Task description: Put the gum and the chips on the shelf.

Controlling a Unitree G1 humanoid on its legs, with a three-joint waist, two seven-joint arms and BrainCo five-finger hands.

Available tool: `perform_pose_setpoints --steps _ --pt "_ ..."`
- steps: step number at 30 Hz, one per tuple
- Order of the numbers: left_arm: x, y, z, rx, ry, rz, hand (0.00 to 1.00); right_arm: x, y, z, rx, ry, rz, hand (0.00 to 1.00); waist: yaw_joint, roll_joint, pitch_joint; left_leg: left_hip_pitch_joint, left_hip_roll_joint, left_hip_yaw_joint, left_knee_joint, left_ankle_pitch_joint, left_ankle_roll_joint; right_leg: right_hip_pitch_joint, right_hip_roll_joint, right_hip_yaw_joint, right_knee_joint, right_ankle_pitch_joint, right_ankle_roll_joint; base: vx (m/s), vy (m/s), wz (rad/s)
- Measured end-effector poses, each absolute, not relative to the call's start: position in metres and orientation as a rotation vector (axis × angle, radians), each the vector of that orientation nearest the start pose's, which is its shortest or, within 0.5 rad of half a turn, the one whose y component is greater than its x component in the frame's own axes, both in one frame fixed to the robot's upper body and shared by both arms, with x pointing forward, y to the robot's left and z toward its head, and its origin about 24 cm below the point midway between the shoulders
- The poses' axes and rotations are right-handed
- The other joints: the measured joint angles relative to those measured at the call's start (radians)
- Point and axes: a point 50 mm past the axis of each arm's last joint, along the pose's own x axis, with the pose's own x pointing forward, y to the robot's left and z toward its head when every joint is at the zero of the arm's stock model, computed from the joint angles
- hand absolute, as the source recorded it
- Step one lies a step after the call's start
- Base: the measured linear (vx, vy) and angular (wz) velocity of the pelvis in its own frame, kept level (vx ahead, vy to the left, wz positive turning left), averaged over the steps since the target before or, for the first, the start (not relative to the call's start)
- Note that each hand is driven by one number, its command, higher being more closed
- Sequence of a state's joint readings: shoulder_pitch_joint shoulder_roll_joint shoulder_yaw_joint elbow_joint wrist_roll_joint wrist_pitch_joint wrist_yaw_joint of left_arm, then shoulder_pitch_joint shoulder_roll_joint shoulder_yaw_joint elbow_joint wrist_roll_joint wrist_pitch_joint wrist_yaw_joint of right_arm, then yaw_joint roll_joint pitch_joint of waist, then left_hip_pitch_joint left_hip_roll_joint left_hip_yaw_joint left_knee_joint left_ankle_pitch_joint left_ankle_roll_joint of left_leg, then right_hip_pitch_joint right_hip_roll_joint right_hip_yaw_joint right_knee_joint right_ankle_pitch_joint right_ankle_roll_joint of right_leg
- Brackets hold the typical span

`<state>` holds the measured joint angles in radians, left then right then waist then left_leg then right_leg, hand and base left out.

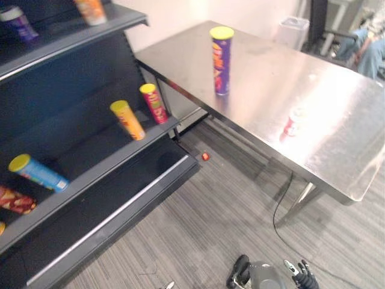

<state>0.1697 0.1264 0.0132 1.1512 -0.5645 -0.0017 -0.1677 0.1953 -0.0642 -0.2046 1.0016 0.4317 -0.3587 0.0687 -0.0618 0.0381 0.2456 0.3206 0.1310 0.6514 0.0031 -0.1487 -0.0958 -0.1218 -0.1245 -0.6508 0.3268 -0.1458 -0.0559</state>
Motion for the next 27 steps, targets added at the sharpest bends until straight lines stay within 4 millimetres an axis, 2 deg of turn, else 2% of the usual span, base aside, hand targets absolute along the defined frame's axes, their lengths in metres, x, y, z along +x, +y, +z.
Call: perform_pose_setpoints --steps 2,4,5,7,8,9,10,11,12,14,15,16,18,20,21,22,23,25,27 --pt "0.042 0.200 -0.171 -0.485 1.178 0.334 0.00 0.079 -0.218 -0.146 0.354 0.739 -0.519 0.00 -0.005 0.001 -0.003 0.006 -0.001 -0.004 0.021 0.004 -0.006 0.007 0.010 0.005 -0.023 -0.028 0.001 -0.02 -0.058 -0.29" --pt "0.043 0.207 -0.169 -0.471 1.159 0.351 0.00 0.075 -0.213 -0.148 0.372 0.750 -0.552 0.00 -0.004 -0.033 -0.009 -0.033 0.013 -0.003 0.160 0.005 -0.007 0.023 -0.009 0.005 -0.044 -0.034 -0.002 -0.07 -0.047 -0.23" --pt "0.045 0.210 -0.168 -0.468 1.140 0.371 0.00 0.074 -0.211 -0.149 0.375 0.754 -0.559 0.00 -0.004 -0.041 -0.012 -0.067 0.041 -0.004 0.274 0.001 -0.014 0.043 -0.009 0.000 -0.074 -0.033 -0.001 -0.06 -0.076 -0.41" --pt "0.049 0.216 -0.166 -0.490 1.097 0.413 0.00 0.076 -0.212 -0.149 0.365 0.762 -0.554 0.00 0.002 -0.035 -0.021 -0.165 0.131 -0.044 0.529 0.040 -0.051 0.097 0.039 0.003 -0.194 -0.024 0.014 -0.02 -0.082 -0.65" --pt "0.051 0.212 -0.166 -0.512 1.082 0.423 0.00 0.077 -0.217 -0.147 0.341 0.762 -0.542 0.00 0.014 0.005 -0.045 -0.229 0.189 -0.099 0.648 0.081 -0.058 0.113 0.062 0.003 -0.187 -0.026 -0.011 0.08 -0.081 -0.77" --pt "0.050 0.216 -0.165 -0.521 1.056 0.451 0.00 0.078 -0.217 -0.147 0.326 0.767 -0.520 0.00 0.012 -0.018 -0.046 -0.276 0.196 -0.120 0.774 0.096 -0.056 0.114 0.041 0.024 -0.151 -0.035 0.000 0.13 -0.045 -0.80" --pt "0.051 0.214 -0.165 -0.539 1.047 0.467 0.00 0.080 -0.220 -0.147 0.318 0.773 -0.517 0.00 0.016 0.003 -0.044 -0.295 0.225 -0.142 0.836 0.076 -0.059 0.116 0.061 0.050 -0.147 -0.012 -0.010 0.14 0.017 -1.02" --pt "0.046 0.209 -0.167 -0.553 1.065 0.465 0.00 0.082 -0.223 -0.147 0.311 0.775 -0.521 0.00 0.024 0.021 -0.051 -0.310 0.241 -0.167 0.886 0.007 -0.053 0.129 0.082 0.114 -0.153 -0.011 -0.009 0.09 0.087 -1.44" --pt "0.044 0.205 -0.168 -0.563 1.063 0.490 0.00 0.083 -0.222 -0.147 0.308 0.784 -0.517 0.00 0.039 0.013 -0.051 -0.321 0.235 -0.159 0.874 -0.040 -0.029 0.134 0.084 0.173 -0.157 -0.010 -0.008 0.04 0.084 -1.47" --pt "0.043 0.204 -0.168 -0.578 1.060 0.510 0.00 0.078 -0.221 -0.150 0.283 0.825 -0.509 0.00 0.042 0.002 -0.052 -0.331 0.226 -0.162 0.779 -0.060 -0.008 0.154 0.083 0.234 -0.186 -0.002 0.006 0.05 0.090 -1.25" --pt "0.043 0.204 -0.168 -0.589 1.058 0.524 0.00 0.071 -0.221 -0.153 0.283 0.862 -0.520 0.00 0.040 -0.005 -0.053 -0.336 0.215 -0.178 0.623 -0.060 -0.004 0.160 0.075 0.281 -0.211 0.011 0.026 0.08 0.149 -1.19" --pt "0.043 0.204 -0.168 -0.589 1.060 0.525 0.00 0.068 -0.221 -0.155 0.284 0.879 -0.529 0.00 0.039 -0.007 -0.053 -0.337 0.207 -0.194 0.554 -0.059 -0.002 0.162 0.069 0.291 -0.221 0.017 0.035 0.11 0.212 -1.27" --pt "0.043 0.202 -0.169 -0.597 1.083 0.521 0.00 0.047 -0.222 -0.159 0.286 0.956 -0.577 0.00 0.034 -0.007 -0.054 -0.332 0.164 -0.296 0.291 -0.003 0.006 0.163 0.042 0.316 -0.248 0.048 0.073 0.12 0.266 -1.04" --pt "0.043 0.202 -0.170 -0.599 1.092 0.521 0.00 0.032 -0.223 -0.161 0.289 0.999 -0.621 0.00 0.033 -0.003 -0.055 -0.333 0.147 -0.362 0.198 0.069 0.000 0.166 0.035 0.337 -0.257 0.065 0.097 0.14 0.257 -0.62" --pt "0.041 0.199 -0.171 -0.605 1.097 0.520 0.00 0.021 -0.227 -0.161 0.284 1.019 -0.655 0.00 0.033 0.010 -0.062 -0.333 0.134 -0.401 0.146 0.135 -0.001 0.170 0.037 0.359 -0.261 0.076 0.115 0.18 0.309 -0.47" --pt "0.038 0.191 -0.172 -0.621 1.108 0.513 0.00 0.014 -0.237 -0.159 0.251 1.024 -0.673 0.00 0.032 0.045 -0.069 -0.333 0.130 -0.426 0.112 0.166 -0.013 0.185 0.053 0.374 -0.278 0.092 0.142 0.25 0.414 -0.39" --pt "0.037 0.189 -0.172 -0.626 1.113 0.513 0.00 0.014 -0.238 -0.159 0.247 1.027 -0.680 0.00 0.029 0.053 -0.075 -0.314 0.133 -0.421 0.104 0.129 -0.048 0.198 0.052 0.383 -0.287 0.099 0.153 0.20 0.335 -0.20" --pt "0.038 0.203 -0.170 -0.564 1.106 0.497 0.00 0.018 -0.226 -0.161 0.242 1.032 -0.663 0.00 0.025 0.003 -0.076 -0.288 0.053 -0.396 0.078 0.103 -0.017 0.228 -0.015 0.405 -0.327 0.123 0.190 0.21 0.354 -0.04" --pt "0.040 0.207 -0.169 -0.552 1.100 0.496 0.00 0.027 -0.225 -0.161 0.234 1.008 -0.659 0.00 0.032 -0.015 -0.079 -0.264 0.007 -0.379 0.056 0.094 -0.001 0.227 -0.059 0.420 -0.320 0.125 0.203 0.14 0.284 -0.09"
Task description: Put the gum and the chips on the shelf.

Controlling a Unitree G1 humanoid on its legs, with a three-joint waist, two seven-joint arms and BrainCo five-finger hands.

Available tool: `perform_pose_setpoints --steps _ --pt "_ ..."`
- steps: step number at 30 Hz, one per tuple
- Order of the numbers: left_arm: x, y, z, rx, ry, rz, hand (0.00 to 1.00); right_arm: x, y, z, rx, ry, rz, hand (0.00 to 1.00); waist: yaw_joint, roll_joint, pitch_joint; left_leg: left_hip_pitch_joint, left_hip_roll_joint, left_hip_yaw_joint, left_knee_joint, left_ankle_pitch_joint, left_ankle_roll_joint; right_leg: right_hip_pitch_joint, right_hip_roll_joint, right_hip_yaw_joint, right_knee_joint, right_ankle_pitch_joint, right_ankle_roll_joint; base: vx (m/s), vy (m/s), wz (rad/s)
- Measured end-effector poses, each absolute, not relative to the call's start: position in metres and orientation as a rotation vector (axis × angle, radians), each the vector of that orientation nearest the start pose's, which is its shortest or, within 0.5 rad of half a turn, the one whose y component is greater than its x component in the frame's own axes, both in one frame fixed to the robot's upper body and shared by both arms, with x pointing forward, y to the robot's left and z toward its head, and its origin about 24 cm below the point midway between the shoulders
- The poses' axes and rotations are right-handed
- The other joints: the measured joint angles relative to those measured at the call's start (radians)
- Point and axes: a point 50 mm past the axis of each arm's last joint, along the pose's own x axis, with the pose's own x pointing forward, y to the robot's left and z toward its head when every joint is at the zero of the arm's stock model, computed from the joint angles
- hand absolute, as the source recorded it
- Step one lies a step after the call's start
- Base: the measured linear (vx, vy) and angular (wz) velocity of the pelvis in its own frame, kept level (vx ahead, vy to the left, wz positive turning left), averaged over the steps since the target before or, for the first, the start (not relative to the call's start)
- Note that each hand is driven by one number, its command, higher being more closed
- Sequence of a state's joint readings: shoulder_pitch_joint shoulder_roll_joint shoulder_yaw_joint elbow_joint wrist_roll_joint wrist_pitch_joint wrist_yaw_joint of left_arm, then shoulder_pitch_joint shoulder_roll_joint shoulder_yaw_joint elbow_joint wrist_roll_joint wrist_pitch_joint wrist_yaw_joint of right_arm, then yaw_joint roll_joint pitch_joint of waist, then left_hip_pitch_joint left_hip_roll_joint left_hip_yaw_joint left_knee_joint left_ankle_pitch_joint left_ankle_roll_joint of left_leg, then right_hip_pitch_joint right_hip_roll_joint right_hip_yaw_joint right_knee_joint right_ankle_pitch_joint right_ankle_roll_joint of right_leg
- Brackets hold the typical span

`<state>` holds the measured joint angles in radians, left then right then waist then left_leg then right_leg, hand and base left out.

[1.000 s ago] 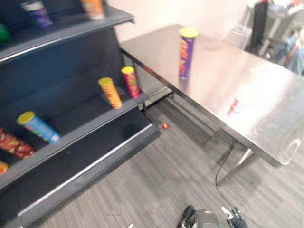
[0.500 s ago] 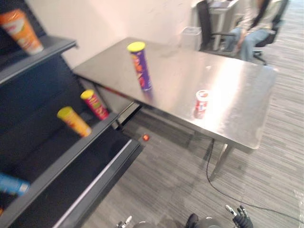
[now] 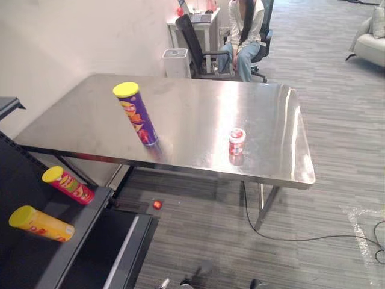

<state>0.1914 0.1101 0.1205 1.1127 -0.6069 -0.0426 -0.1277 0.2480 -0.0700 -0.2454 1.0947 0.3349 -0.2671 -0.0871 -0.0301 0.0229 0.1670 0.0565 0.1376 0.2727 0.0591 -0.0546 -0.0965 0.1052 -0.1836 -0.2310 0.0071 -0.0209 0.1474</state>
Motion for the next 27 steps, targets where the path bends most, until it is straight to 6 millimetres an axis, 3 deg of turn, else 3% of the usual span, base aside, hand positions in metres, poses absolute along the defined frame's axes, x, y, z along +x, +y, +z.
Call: perform_pose_setpoints --steps 2,6,10,15,19,24,27 --pt "0.040 0.206 -0.169 -0.539 1.113 0.474 0.00 0.039 -0.227 -0.159 0.224 0.974 -0.664 0.00 0.003 -0.009 -0.002 0.027 -0.058 0.026 -0.007 -0.026 0.033 -0.003 -0.059 0.023 0.031 -0.007 0.016 0.12 0.251 -0.17" --pt "0.038 0.200 -0.171 -0.516 1.153 0.429 0.00 0.049 -0.228 -0.156 0.222 0.921 -0.665 0.00 0.003 0.003 0.001 0.070 -0.101 0.085 -0.032 -0.055 0.055 -0.053 -0.106 0.037 0.121 -0.012 0.023 0.12 0.178 -0.38" --pt "0.037 0.202 -0.170 -0.506 1.160 0.427 0.00 0.047 -0.225 -0.157 0.238 0.917 -0.685 0.00 0.000 -0.006 0.003 0.093 -0.104 0.111 -0.057 -0.060 0.056 -0.086 -0.098 0.010 0.152 0.007 -0.004 0.14 0.087 -0.31" --pt "0.039 0.215 -0.168 -0.474 1.147 0.447 0.00 0.062 -0.215 -0.157 0.260 0.898 -0.689 0.00 0.005 -0.048 0.020 0.080 -0.089 0.106 -0.057 -0.059 0.056 -0.077 -0.072 0.003 0.073 0.065 -0.019 0.08 0.001 -0.10" --pt "0.038 0.220 -0.167 -0.463 1.142 0.491 0.00 0.060 -0.214 -0.157 0.247 0.910 -0.737 0.00 0.010 -0.073 0.017 0.082 -0.081 0.092 -0.057 -0.058 0.055 -0.029 -0.059 -0.045 0.009 0.071 -0.020 0.02 -0.053 0.11" --pt "0.043 0.220 -0.167 -0.440 1.127 0.523 0.00 0.064 -0.226 -0.154 0.236 0.889 -0.887 0.00 0.028 -0.071 0.015 0.090 -0.067 0.070 -0.104 -0.012 0.034 -0.016 -0.037 -0.073 -0.010 0.069 -0.020 -0.04 -0.078 0.12" --pt "0.043 0.222 -0.165 -0.451 1.097 0.554 0.00 0.066 -0.247 -0.146 0.269 0.827 -1.085 0.00 0.039 -0.079 0.015 0.108 -0.070 0.068 -0.155 0.025 0.028 -0.016 -0.033 -0.084 -0.014 0.043 -0.005 -0.11 -0.090 0.03"
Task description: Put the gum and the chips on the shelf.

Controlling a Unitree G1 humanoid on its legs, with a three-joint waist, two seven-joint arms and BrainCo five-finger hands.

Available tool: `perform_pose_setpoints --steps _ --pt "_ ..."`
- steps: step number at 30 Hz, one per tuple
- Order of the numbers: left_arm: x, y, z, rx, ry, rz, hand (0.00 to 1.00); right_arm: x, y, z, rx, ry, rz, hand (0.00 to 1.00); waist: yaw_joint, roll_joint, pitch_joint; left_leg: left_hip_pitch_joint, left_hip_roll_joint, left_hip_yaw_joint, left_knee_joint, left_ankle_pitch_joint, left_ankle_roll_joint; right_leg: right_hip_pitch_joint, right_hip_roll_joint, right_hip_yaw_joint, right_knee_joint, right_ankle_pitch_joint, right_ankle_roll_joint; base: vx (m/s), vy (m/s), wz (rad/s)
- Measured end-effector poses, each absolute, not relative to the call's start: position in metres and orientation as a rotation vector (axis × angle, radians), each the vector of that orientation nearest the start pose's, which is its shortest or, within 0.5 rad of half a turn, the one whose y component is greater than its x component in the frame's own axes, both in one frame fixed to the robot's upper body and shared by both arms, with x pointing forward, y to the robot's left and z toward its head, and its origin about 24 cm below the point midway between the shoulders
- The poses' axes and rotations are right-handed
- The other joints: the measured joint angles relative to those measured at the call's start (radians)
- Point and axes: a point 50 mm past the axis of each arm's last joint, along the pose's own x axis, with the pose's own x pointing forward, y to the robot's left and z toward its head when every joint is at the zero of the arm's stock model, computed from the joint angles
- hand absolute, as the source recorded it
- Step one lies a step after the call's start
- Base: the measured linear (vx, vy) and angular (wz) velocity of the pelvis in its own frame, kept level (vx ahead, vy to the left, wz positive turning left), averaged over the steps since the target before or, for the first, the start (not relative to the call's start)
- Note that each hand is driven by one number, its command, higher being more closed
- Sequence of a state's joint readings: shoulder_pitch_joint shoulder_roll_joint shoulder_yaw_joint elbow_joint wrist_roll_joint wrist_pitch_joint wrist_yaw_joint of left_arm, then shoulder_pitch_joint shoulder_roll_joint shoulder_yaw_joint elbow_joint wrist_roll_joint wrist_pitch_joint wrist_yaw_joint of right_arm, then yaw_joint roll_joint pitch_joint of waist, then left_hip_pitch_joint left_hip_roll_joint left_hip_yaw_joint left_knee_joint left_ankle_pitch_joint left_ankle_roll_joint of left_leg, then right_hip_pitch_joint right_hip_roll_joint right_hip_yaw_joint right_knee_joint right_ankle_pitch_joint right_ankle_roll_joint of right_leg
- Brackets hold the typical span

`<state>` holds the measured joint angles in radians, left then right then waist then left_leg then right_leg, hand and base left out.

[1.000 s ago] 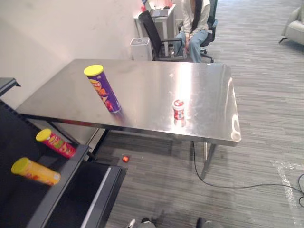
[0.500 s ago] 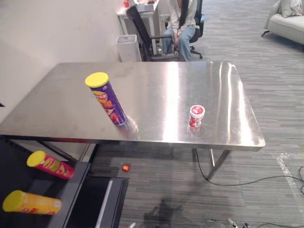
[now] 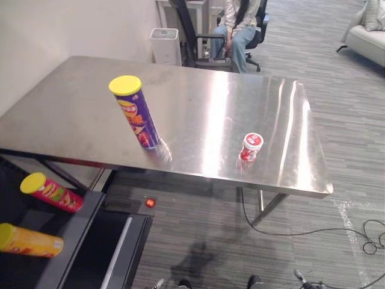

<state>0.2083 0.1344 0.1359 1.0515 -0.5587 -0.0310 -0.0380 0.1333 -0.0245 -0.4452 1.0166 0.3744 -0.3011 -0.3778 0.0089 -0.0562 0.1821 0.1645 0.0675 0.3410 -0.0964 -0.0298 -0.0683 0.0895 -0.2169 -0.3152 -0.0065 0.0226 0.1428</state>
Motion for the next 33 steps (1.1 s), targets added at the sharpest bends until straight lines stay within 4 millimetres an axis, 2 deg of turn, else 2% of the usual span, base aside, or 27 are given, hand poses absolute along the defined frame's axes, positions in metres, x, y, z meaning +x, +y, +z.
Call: perform_pose_setpoints --steps 2,3,6,10,12,14,15,16,18,19,21,22,25,29,33 --pt "0.042 0.223 -0.163 -0.437 1.086 0.554 0.00 0.070 -0.271 -0.134 0.297 0.738 -1.227 0.00 -0.001 -0.003 0.002 0.001 -0.001 -0.002 -0.006 0.010 0.000 -0.003 -0.004 -0.003 0.009 -0.019 0.007 -0.14 -0.077 0.03" --pt "0.041 0.222 -0.164 -0.445 1.083 0.560 0.00 0.070 -0.293 -0.123 0.292 0.662 -1.313 0.00 0.000 -0.003 0.002 0.004 -0.002 -0.003 -0.007 0.012 0.002 -0.001 -0.005 -0.003 0.010 -0.025 0.004 -0.10 -0.024 0.03" --pt "0.039 0.221 -0.164 -0.443 1.085 0.563 0.00 0.078 -0.327 -0.099 0.262 0.513 -1.393 0.00 0.000 0.001 -0.004 0.001 -0.005 -0.003 -0.008 0.013 0.002 0.000 -0.011 -0.002 0.009 -0.028 0.011 -0.08 0.004 0.01" --pt "0.039 0.222 -0.162 -0.399 1.081 0.556 0.00 0.097 -0.347 -0.068 0.189 0.351 -1.399 0.00 -0.001 0.002 -0.012 -0.004 -0.006 0.000 -0.008 0.007 -0.004 -0.001 -0.014 0.000 0.008 -0.027 0.013 -0.02 0.010 0.01" --pt "0.038 0.221 -0.163 -0.394 1.089 0.554 0.00 0.117 -0.353 -0.048 0.160 0.240 -1.359 0.00 -0.001 0.002 -0.018 -0.006 -0.005 0.002 -0.008 0.003 -0.005 -0.002 -0.014 0.007 0.008 -0.027 0.013 0.02 0.007 -0.02" --pt "0.038 0.221 -0.163 -0.394 1.094 0.547 0.00 0.132 -0.353 -0.032 0.129 0.160 -1.318 0.00 -0.001 0.012 -0.025 -0.008 -0.006 0.003 -0.008 -0.001 -0.007 -0.007 -0.014 0.012 0.006 -0.024 0.014 0.06 0.016 -0.07" --pt "0.037 0.220 -0.163 -0.392 1.101 0.538 0.00 0.141 -0.352 -0.021 0.095 0.113 -1.283 0.00 -0.001 0.007 -0.036 -0.024 -0.006 0.004 -0.007 0.000 -0.004 -0.022 -0.013 0.016 0.006 -0.020 0.010 0.08 0.011 -0.07" --pt "0.038 0.220 -0.163 -0.394 1.101 0.534 0.00 0.145 -0.351 -0.015 0.074 0.087 -1.262 0.00 -0.002 0.018 -0.042 -0.026 -0.007 0.004 -0.007 0.002 0.000 -0.025 -0.013 0.017 0.006 -0.019 0.010 0.10 0.007 -0.05" --pt "0.038 0.219 -0.162 -0.388 1.107 0.515 0.00 0.163 -0.344 0.011 -0.008 -0.025 -1.162 0.00 -0.006 0.019 -0.043 -0.030 -0.010 0.005 -0.004 0.002 -0.001 -0.033 -0.010 0.020 0.006 -0.013 0.019 0.12 0.003 -0.01" --pt "0.038 0.220 -0.162 -0.385 1.109 0.512 0.00 0.167 -0.342 0.017 -0.029 -0.050 -1.134 0.00 -0.007 0.019 -0.043 -0.029 -0.010 0.004 -0.001 0.002 -0.001 -0.033 -0.009 0.021 0.006 -0.013 0.019 0.13 -0.003 0.01" --pt "0.039 0.220 -0.162 -0.383 1.107 0.510 0.00 0.181 -0.332 0.036 -0.077 -0.130 -1.009 0.00 -0.007 0.019 -0.043 -0.026 -0.008 0.004 0.000 0.002 -0.001 -0.032 -0.006 0.026 0.006 -0.013 0.018 0.10 -0.018 -0.04" --pt "0.039 0.220 -0.161 -0.380 1.103 0.509 0.00 0.194 -0.318 0.055 -0.141 -0.205 -0.851 0.00 -0.008 0.020 -0.044 -0.024 -0.006 0.004 0.000 0.002 -0.001 -0.033 -0.003 0.031 0.006 -0.012 0.017 0.07 -0.025 -0.06" --pt "0.040 0.220 -0.161 -0.362 1.097 0.500 0.00 0.211 -0.301 0.083 -0.236 -0.303 -0.613 0.00 -0.007 0.019 -0.044 -0.023 -0.003 0.003 0.000 -0.001 -0.005 -0.032 -0.001 0.034 0.007 -0.011 0.016 0.04 -0.029 0.00" --pt "0.040 0.221 -0.160 -0.340 1.086 0.496 0.00 0.219 -0.285 0.101 -0.333 -0.358 -0.420 0.00 -0.007 0.016 -0.046 -0.023 -0.002 0.000 0.000 -0.003 -0.004 -0.032 -0.001 0.034 0.010 -0.011 0.016 0.00 -0.010 0.02" --pt "0.039 0.221 -0.160 -0.336 1.080 0.499 0.00 0.224 -0.278 0.103 -0.357 -0.347 -0.297 0.00 -0.007 0.012 -0.048 -0.023 -0.002 -0.002 -0.001 -0.003 -0.004 -0.032 0.000 0.035 0.011 -0.011 0.016 -0.05 -0.030 -0.01"
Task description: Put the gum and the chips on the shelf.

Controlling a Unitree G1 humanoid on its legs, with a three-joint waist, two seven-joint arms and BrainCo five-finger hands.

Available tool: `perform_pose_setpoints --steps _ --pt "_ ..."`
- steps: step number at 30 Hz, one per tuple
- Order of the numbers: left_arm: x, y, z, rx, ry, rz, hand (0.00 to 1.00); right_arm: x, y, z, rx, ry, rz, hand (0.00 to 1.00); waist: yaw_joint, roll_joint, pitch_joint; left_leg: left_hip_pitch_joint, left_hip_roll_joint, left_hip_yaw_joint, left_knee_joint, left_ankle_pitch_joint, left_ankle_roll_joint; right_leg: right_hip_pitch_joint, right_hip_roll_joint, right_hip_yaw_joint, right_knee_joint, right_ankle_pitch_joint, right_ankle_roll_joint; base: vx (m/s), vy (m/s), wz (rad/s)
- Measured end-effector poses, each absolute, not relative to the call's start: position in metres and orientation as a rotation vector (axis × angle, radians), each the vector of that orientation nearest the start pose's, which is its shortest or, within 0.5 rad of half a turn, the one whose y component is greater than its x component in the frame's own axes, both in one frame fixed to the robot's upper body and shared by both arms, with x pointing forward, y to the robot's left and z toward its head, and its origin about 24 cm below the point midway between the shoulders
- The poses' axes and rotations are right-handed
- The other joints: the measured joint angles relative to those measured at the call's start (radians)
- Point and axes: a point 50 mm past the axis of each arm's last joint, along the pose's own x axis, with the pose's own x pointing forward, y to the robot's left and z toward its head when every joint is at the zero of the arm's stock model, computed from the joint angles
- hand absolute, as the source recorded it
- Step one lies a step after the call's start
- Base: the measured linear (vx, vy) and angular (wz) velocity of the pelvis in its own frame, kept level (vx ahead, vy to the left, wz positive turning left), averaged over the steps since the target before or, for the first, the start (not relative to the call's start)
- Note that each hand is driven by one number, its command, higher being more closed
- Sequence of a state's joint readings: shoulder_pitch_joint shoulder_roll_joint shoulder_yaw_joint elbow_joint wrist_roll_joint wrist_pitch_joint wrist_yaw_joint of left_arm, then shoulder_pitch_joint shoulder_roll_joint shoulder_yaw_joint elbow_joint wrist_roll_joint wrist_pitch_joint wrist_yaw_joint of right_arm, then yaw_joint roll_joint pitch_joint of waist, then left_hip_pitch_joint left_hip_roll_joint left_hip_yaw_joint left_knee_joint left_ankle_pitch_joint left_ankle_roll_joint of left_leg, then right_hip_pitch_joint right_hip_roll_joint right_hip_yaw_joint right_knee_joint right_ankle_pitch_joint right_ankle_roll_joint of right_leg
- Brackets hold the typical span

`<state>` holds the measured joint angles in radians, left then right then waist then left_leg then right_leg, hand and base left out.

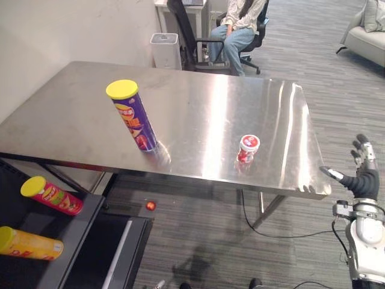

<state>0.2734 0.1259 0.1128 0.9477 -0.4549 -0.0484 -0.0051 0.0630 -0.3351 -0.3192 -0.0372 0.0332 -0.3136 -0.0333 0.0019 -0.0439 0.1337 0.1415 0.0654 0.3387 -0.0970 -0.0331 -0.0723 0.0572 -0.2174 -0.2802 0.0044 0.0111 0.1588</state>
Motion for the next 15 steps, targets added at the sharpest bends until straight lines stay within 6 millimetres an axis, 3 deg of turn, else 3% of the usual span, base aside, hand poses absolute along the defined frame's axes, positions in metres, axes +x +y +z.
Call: perform_pose_setpoints --steps 6,15 --pt "0.037 0.221 -0.160 -0.323 1.087 0.490 0.00 0.231 -0.261 0.101 -0.389 -0.324 -0.127 0.00 -0.002 0.001 -0.013 -0.007 -0.001 -0.023 -0.006 0.008 0.003 0.000 -0.001 -0.011 0.005 -0.007 -0.007 -0.07 -0.032 0.06" --pt "0.038 0.221 -0.160 -0.307 1.091 0.471 0.00 0.242 -0.245 0.095 -0.399 -0.286 -0.010 0.00 0.002 0.000 -0.021 -0.024 -0.002 -0.053 -0.006 0.022 0.006 0.001 -0.002 -0.039 0.006 -0.007 -0.008 -0.01 -0.018 0.10"
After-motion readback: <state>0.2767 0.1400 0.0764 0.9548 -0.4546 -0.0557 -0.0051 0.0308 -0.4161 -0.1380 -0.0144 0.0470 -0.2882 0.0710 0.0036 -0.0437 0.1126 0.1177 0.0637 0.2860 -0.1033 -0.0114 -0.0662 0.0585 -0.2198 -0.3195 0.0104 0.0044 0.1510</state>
